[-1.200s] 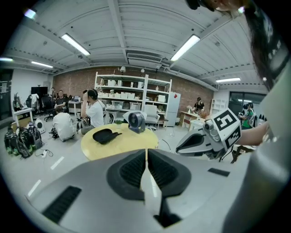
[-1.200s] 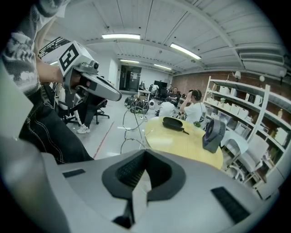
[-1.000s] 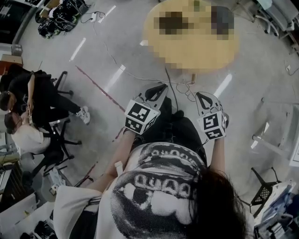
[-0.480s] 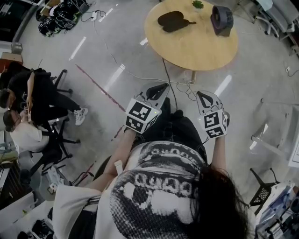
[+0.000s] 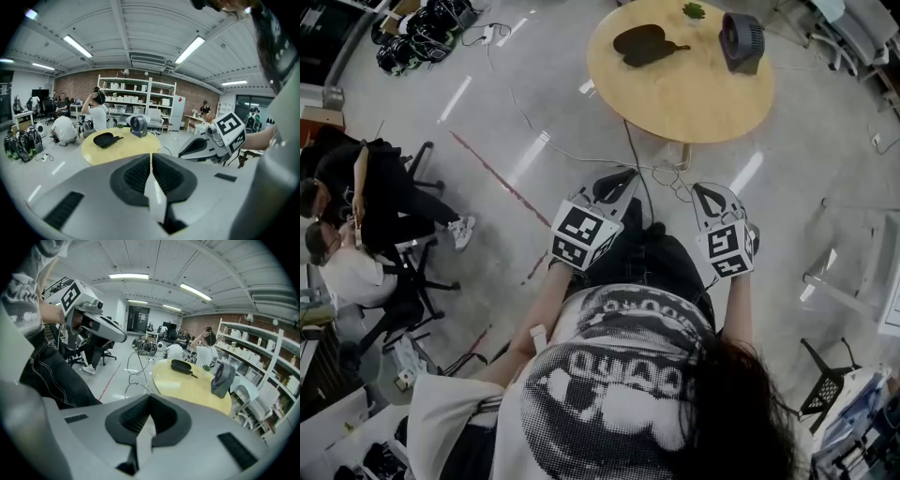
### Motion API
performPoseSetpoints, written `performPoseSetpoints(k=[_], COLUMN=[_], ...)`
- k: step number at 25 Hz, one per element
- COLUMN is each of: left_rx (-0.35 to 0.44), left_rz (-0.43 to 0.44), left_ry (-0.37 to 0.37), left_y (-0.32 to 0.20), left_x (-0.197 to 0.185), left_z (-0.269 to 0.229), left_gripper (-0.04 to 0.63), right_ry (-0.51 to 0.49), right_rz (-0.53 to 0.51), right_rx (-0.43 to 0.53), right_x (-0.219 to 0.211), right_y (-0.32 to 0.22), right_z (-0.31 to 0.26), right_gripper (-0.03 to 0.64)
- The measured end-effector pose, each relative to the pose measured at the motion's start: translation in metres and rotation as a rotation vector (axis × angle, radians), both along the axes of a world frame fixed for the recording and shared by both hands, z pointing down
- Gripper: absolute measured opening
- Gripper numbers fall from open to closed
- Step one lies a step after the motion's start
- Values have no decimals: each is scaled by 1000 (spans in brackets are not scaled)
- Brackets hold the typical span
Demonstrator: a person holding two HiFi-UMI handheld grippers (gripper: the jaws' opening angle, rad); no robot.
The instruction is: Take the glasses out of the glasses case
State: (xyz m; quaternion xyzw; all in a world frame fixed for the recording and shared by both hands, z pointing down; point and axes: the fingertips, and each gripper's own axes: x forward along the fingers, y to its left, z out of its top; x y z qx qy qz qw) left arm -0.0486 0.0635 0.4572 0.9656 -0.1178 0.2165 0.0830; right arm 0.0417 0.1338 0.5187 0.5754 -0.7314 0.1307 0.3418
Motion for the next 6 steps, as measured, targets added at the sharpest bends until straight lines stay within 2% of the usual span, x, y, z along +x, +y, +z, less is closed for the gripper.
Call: performPoseSetpoints(k=[6], left_rx=[0], left_rz=[-3], left_ry=[-2], left_y=[2], left_x=[-2], left_z=[1], left_gripper=[21], right_ry=[-4], right_rz=[-1], right_rx=[-5], right_x=[-3], right_y=[2], right_z=[2], right_gripper=[0])
